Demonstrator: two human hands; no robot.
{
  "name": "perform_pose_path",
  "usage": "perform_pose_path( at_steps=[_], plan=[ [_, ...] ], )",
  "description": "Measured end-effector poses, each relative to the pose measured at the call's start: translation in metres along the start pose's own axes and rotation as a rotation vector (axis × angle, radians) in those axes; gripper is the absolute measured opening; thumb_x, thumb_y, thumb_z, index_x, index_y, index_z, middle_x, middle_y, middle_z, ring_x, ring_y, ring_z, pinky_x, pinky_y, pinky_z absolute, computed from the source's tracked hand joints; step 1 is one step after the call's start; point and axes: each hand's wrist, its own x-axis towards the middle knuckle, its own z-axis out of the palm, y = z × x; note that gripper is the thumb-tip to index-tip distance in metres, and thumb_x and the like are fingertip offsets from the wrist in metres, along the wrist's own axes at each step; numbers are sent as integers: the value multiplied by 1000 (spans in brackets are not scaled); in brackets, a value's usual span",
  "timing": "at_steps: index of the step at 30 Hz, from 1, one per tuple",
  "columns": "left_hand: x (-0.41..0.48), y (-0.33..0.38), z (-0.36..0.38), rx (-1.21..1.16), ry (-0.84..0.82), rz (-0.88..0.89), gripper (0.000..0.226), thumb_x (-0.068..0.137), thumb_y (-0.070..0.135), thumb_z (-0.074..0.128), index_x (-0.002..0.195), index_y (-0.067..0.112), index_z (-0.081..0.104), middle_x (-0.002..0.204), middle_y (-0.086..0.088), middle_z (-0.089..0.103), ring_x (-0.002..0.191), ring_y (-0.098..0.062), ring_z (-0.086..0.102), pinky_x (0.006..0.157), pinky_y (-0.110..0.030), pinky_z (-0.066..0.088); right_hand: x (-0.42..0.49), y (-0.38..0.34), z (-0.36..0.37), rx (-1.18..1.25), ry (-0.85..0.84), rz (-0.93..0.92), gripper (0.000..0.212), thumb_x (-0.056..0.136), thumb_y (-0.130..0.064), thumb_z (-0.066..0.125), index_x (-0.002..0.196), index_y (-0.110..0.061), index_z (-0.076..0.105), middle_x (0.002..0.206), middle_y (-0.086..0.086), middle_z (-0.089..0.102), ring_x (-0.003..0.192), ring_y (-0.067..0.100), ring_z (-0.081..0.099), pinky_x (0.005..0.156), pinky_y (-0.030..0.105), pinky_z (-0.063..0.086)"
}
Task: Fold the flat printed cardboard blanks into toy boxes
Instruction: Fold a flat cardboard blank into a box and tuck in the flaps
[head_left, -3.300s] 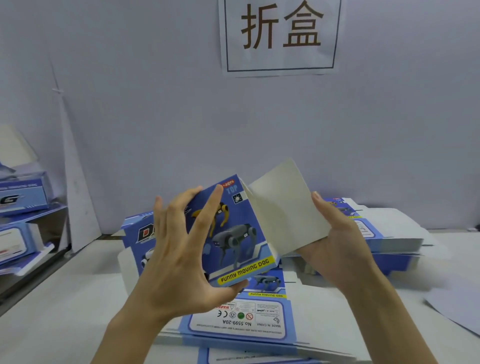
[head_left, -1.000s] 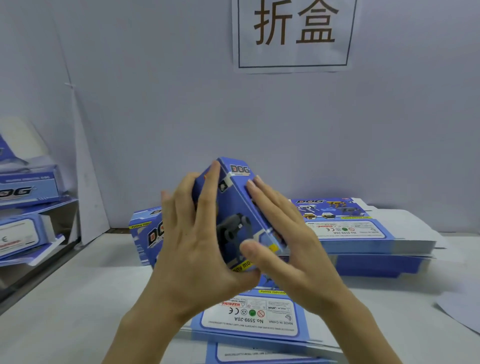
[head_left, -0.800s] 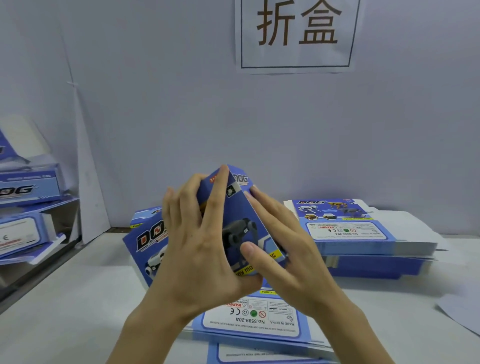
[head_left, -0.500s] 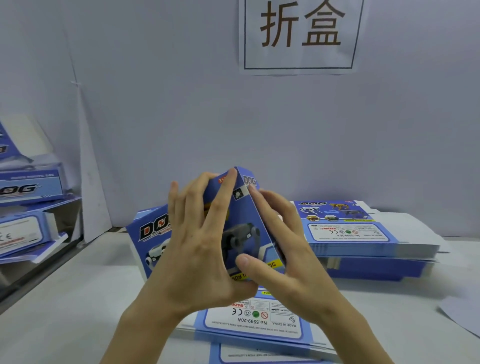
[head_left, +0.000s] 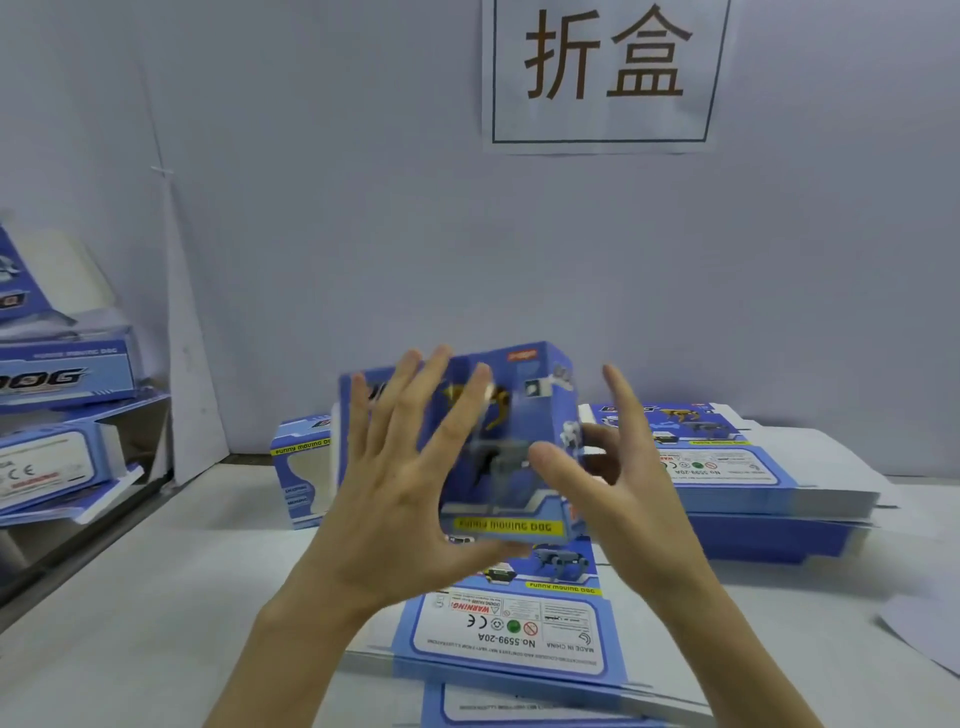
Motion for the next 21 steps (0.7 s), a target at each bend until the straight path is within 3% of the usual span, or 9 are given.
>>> perform_pose_path(
  at_steps=[3, 5, 7, 9, 11, 13, 16, 18, 21],
  plan=[
    [0, -1, 1, -317, 66, -299, 109, 63, 81, 54, 151, 45, -1, 159, 16, -9, 147, -8, -10, 118, -47, 3, 3, 8, 0, 160, 172, 2, 109, 63, -40, 76, 148, -49, 8, 97, -12, 62, 81, 7, 70, 67, 26, 57],
    [2, -1, 2, -550, 230, -563, 107, 60, 82, 57, 145, 54, -2, 158, 19, -3, 144, -1, 1, 111, -31, 14, 6, 12, 2, 342, 159, 43, 110, 62, -37, 80, 146, -51, 11, 115, 1, 63, 90, 16, 71, 83, 46, 57],
    [7, -2, 3, -853, 285, -825, 123, 53, 81, 66, 150, 43, -1, 159, 5, 19, 141, -8, 24, 111, -34, 24, 8, 15, 4, 431, 73, 69, 102, 61, -34, 84, 142, -50, 23, 118, 5, 65, 93, 23, 71, 76, 43, 59],
    [8, -4, 8, -1251, 238, -934, 126, 55, 65, 80, 153, 26, 10, 134, -2, 57, 119, -17, 56, 105, -46, 40, 7, 19, 1, 337, -49, 95, 94, 56, -37, 82, 134, -48, 32, 110, -4, 68, 94, 22, 71, 68, 28, 57],
    [7, -8, 14, -1380, 241, -924, 100, 56, 46, 80, 140, 10, 39, 101, -5, 72, 88, -22, 71, 83, -48, 57, 7, 23, -6, 165, -170, 123, 89, 57, -44, 80, 132, -48, 34, 118, -5, 62, 101, 16, 68, 70, 22, 56],
    [5, -12, 19, -1285, 286, -875, 77, 51, 37, 79, 119, 13, 53, 95, -8, 71, 79, -22, 72, 67, -40, 60, 12, 26, -14, 107, -180, 169, 69, 65, -51, 71, 126, -53, 38, 127, -11, 55, 108, 8, 63, 83, 24, 55],
    [-1, -22, 25, -1161, 100, -714, 75, 46, 24, 94, 110, 25, 56, 95, 1, 73, 83, -19, 72, 68, -26, 57, 19, 27, -25, 163, -37, 203, 44, 71, -57, 52, 114, -51, 49, 127, -19, 52, 125, 9, 49, 106, 37, 40],
    [-7, -25, 29, -1081, -107, -630, 74, 50, 22, 93, 111, 39, 55, 98, 9, 71, 87, -15, 71, 69, -23, 56, 20, 28, -28, 194, 4, 174, 51, 73, -59, 49, 121, -43, 53, 130, -14, 56, 127, 12, 49, 104, 36, 40],
    [-12, -18, 39, -950, -321, -586, 106, 54, 47, 89, 141, 50, 28, 128, 18, 58, 115, -10, 59, 95, -37, 52, 17, 27, -24, 252, -19, 166, 46, 77, -60, 50, 119, -46, 58, 125, -5, 64, 114, 19, 63, 96, 46, 49]
  ],
)
